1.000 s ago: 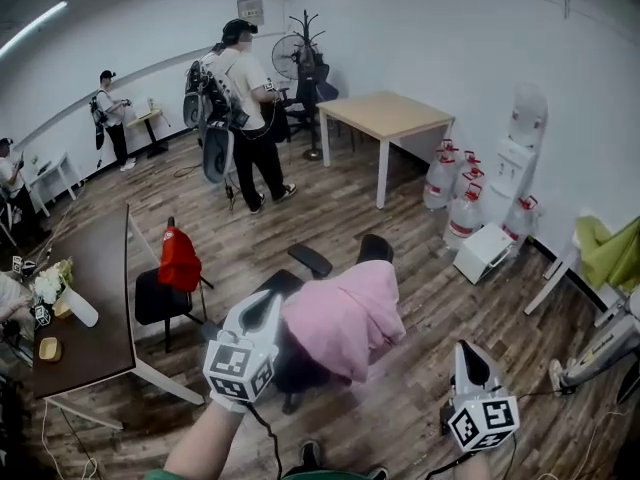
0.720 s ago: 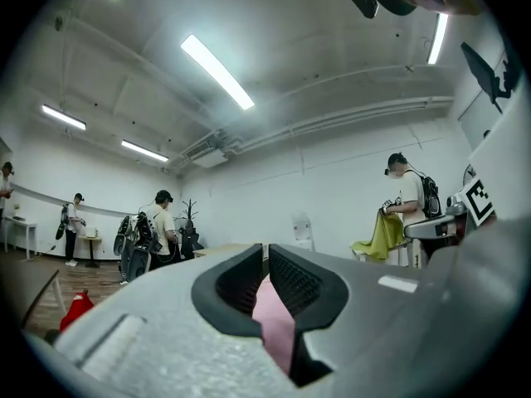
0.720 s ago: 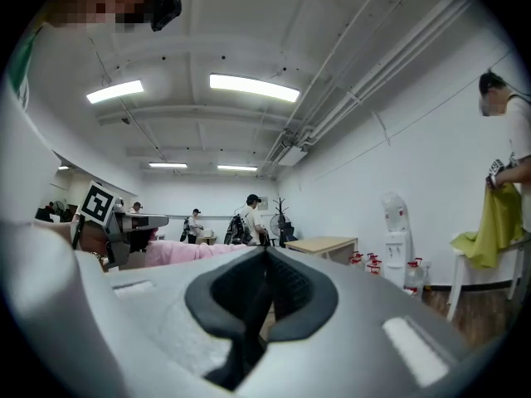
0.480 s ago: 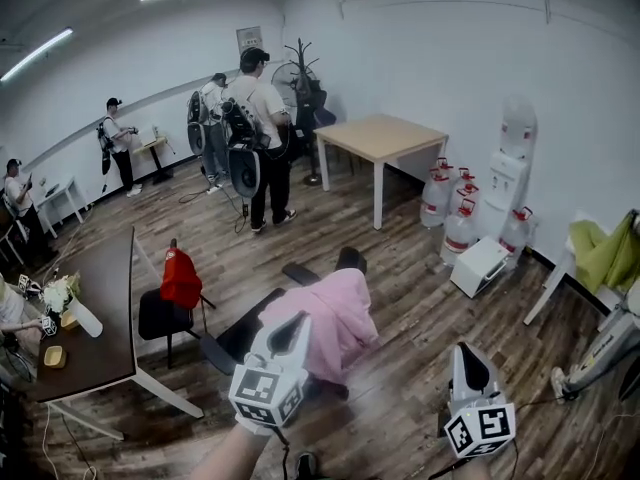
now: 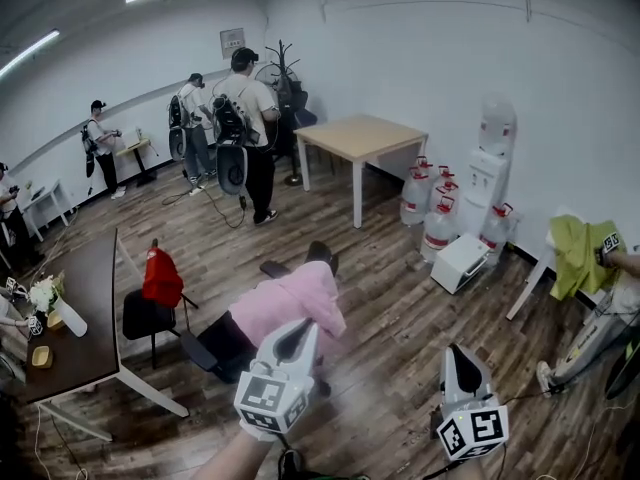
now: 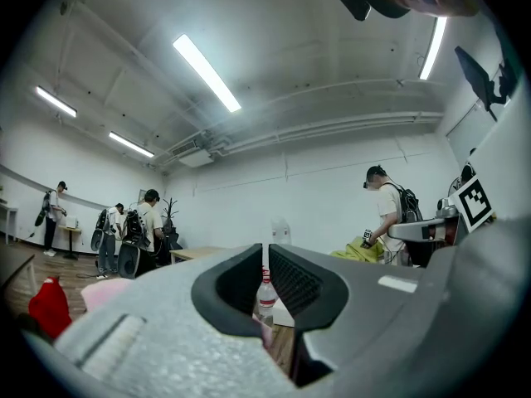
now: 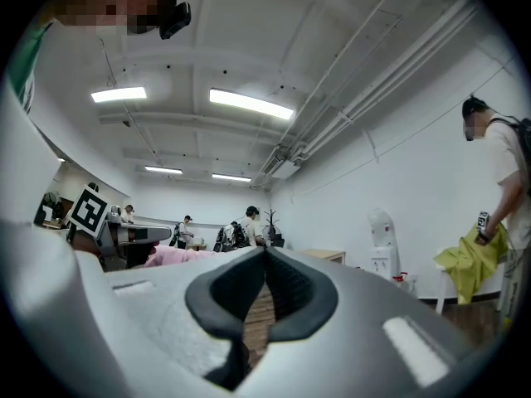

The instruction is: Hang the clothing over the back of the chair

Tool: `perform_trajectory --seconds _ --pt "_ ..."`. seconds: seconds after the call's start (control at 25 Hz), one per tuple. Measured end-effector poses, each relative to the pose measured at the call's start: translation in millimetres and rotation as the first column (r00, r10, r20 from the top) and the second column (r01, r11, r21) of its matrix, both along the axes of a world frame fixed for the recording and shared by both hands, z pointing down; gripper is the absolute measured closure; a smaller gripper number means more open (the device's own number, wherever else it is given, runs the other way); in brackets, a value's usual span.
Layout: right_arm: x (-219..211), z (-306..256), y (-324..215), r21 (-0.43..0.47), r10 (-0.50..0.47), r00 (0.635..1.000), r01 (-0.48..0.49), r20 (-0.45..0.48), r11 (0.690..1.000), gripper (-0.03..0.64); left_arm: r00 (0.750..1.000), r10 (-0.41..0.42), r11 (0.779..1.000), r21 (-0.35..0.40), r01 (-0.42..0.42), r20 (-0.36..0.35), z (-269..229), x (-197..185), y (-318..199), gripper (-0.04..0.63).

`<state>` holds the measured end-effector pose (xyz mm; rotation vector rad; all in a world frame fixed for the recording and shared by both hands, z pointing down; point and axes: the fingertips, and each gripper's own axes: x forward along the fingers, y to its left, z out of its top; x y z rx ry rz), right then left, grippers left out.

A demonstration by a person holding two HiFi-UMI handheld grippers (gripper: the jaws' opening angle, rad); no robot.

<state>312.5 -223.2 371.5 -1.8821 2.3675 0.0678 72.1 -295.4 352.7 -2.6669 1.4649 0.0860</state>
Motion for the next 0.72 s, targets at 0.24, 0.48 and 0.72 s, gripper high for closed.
perform_trajectory --seconds 0.24,0.48,0.72 --pt "14.3 -0.1 1.6 0.000 0.001 1.000 -0.001 0.011 1.000 0.614 1.000 0.003 1.000 0.000 -0.003 0.018 0.6 16.0 3.5 0.563" --pt "12.4 3.2 -1.5 -0.003 -0.016 1.000 0.017 0.025 1.000 0.614 0.999 -0.006 1.000 -0.004 0.007 0.038 2.7 15.9 8.3 0.563" --pt "2.4 0.1 -3.8 0.014 -0.044 0.998 0.044 0.037 0.999 0.614 0.998 -0.018 1.000 -0.001 0.018 0.056 -1.1 9.0 11.3 0.563"
